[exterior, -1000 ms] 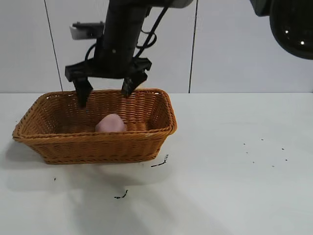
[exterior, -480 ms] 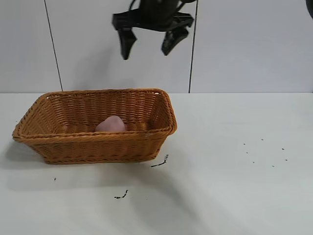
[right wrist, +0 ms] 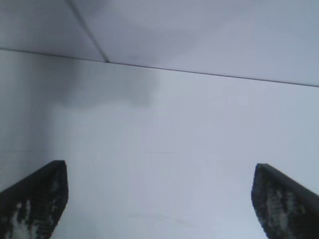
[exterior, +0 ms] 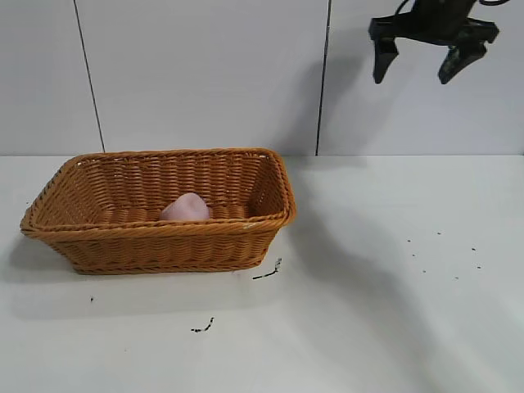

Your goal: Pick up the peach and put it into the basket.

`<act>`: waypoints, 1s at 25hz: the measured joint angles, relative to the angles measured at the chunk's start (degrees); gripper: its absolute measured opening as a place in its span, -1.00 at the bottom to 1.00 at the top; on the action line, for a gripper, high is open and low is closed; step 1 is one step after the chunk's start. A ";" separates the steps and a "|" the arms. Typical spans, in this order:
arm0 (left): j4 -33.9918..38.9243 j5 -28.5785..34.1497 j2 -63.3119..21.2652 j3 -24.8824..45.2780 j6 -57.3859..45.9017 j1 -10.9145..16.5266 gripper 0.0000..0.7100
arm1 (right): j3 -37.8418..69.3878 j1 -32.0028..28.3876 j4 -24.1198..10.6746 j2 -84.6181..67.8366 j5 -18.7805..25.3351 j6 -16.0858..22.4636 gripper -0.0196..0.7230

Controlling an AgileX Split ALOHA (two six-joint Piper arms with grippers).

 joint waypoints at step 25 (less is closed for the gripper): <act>0.00 0.00 0.00 0.00 0.00 0.00 0.95 | 84.54 0.00 1.98 -80.87 -1.34 0.00 0.93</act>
